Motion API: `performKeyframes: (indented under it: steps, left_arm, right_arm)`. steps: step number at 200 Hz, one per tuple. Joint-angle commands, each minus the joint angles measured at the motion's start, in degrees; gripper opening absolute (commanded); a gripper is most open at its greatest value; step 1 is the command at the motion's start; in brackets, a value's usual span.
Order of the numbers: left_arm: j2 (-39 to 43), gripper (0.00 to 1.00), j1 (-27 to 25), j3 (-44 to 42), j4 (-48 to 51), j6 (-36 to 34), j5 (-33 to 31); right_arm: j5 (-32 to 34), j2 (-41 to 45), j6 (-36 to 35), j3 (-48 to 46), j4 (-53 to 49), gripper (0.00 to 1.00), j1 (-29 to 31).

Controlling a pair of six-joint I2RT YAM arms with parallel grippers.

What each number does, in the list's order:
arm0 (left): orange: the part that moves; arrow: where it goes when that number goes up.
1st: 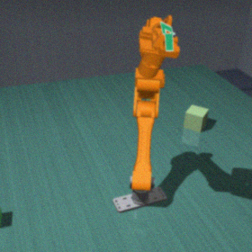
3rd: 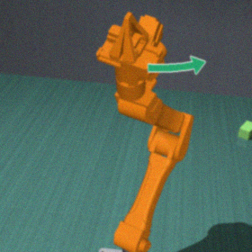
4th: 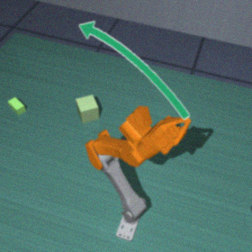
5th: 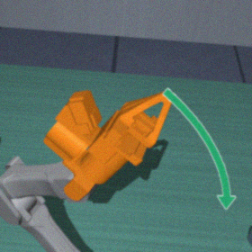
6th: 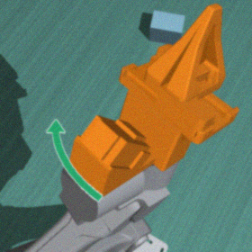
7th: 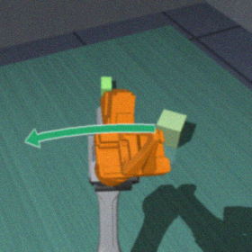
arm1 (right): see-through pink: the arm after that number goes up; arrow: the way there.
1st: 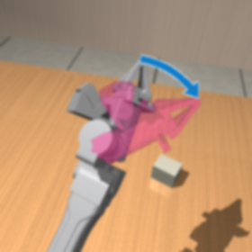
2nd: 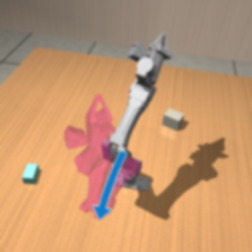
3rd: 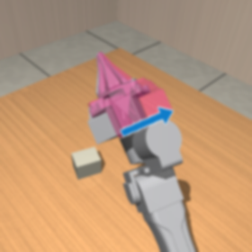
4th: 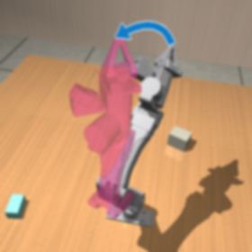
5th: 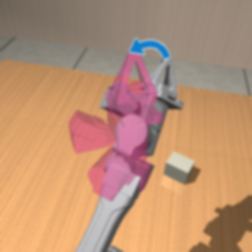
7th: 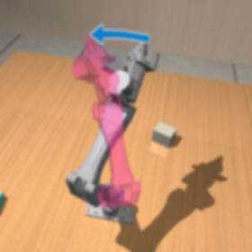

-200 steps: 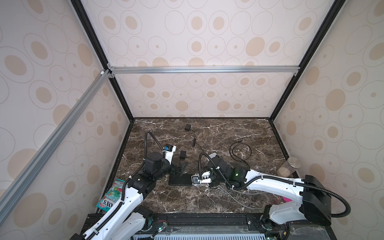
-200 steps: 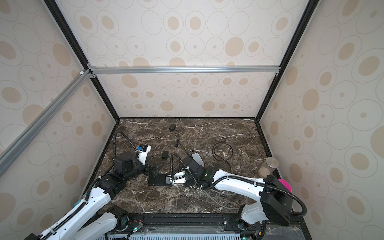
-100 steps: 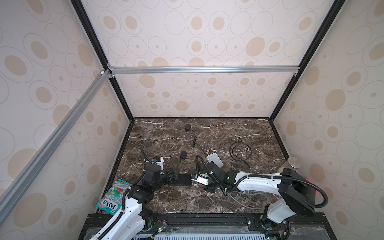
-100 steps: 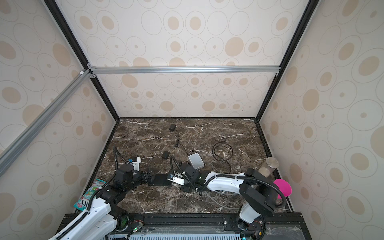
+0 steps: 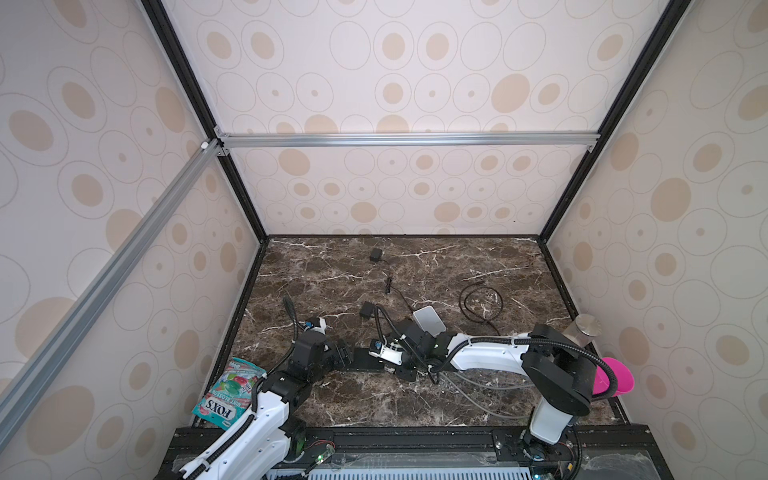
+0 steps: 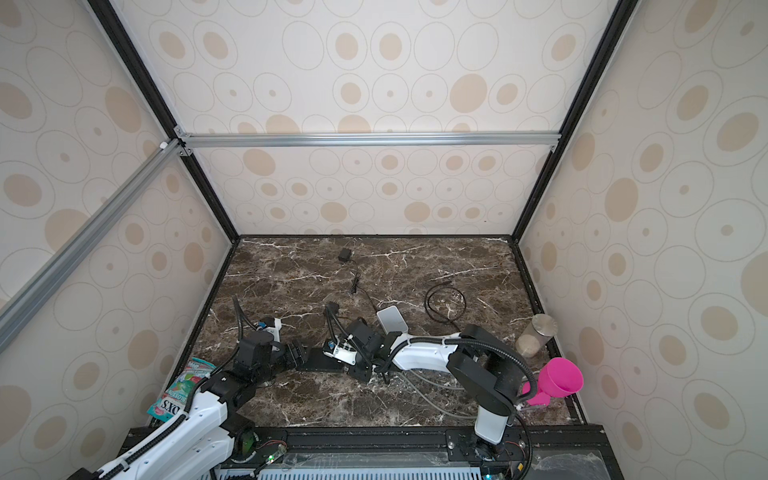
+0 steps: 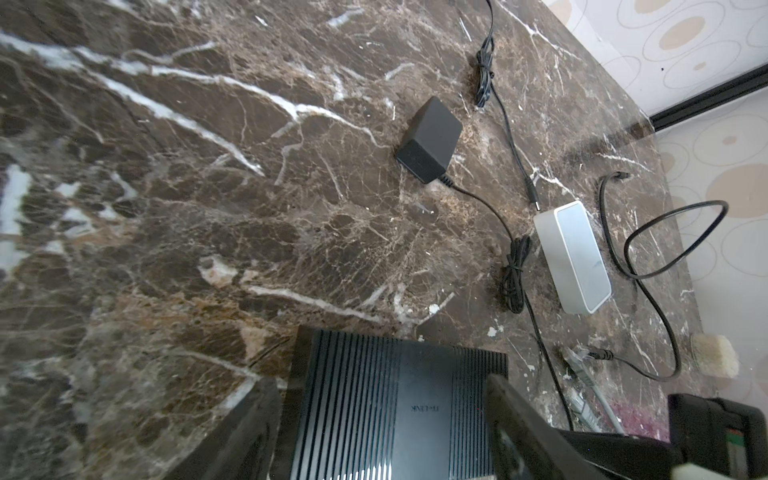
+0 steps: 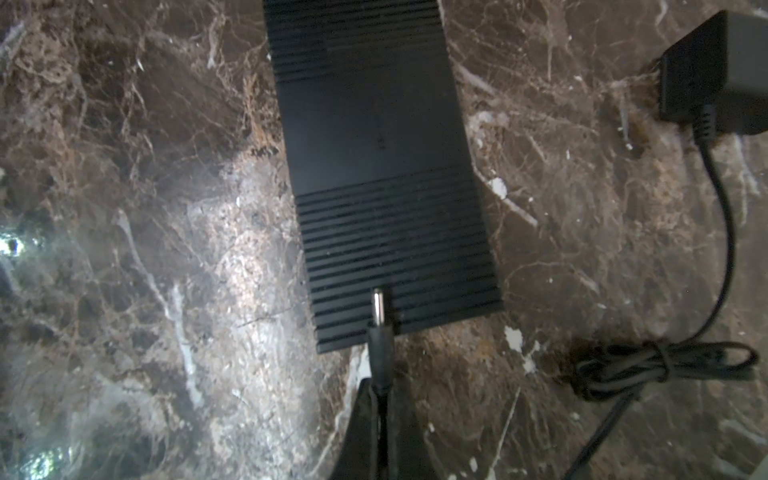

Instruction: Insert the plug into the switch port

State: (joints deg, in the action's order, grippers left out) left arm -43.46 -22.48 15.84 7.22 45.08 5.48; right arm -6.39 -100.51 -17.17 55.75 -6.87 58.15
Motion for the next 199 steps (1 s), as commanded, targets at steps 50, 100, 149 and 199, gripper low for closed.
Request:
performKeyframes:
  steps: [50,100,149,199]
  left_arm:
    - [-1.5,0.73,0.8,0.4,-1.8,-1.3,-2.8]
    - [-2.9,0.96,0.8,0.2,-2.6,-1.3,-2.6]
    - [-2.7,0.98,0.9,0.1,-1.8,0.2,-3.4]
    - [-2.2,0.98,0.9,-0.5,-2.0,0.4,-3.5]
  right_arm:
    - [2.5,3.3,2.4,-2.5,-0.8,0.0,-0.1]
    - [5.7,2.2,0.8,-1.4,-6.5,0.0,0.6]
    - [6.2,-2.7,-0.5,4.3,-10.5,0.0,3.5]
    - [5.1,-0.4,-0.3,3.0,-6.9,0.0,5.1]
